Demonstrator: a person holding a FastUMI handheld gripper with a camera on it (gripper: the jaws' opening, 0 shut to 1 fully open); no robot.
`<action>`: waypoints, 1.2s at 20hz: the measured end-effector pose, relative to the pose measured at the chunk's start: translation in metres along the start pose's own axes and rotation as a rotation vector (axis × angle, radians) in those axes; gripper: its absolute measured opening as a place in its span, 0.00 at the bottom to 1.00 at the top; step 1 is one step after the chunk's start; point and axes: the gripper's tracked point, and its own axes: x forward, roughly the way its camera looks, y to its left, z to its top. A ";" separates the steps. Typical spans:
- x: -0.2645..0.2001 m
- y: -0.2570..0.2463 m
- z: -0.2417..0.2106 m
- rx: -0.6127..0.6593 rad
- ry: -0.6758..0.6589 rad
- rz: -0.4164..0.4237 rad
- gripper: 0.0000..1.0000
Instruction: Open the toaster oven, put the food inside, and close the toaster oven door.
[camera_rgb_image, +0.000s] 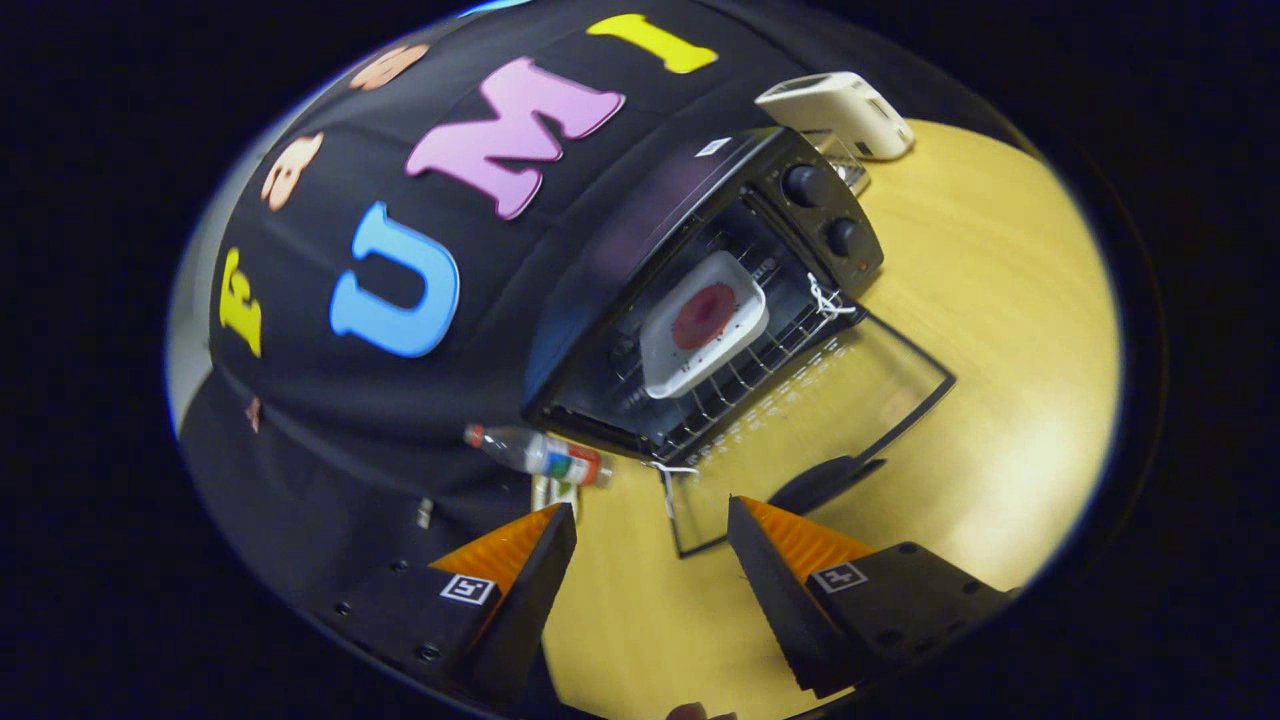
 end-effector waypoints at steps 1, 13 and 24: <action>-0.002 -0.016 -0.003 -0.111 0.012 -0.064 0.98; 0.035 -0.105 -0.053 -0.510 0.182 -0.388 0.99; 0.077 -0.105 -0.046 -0.493 0.159 -0.427 0.99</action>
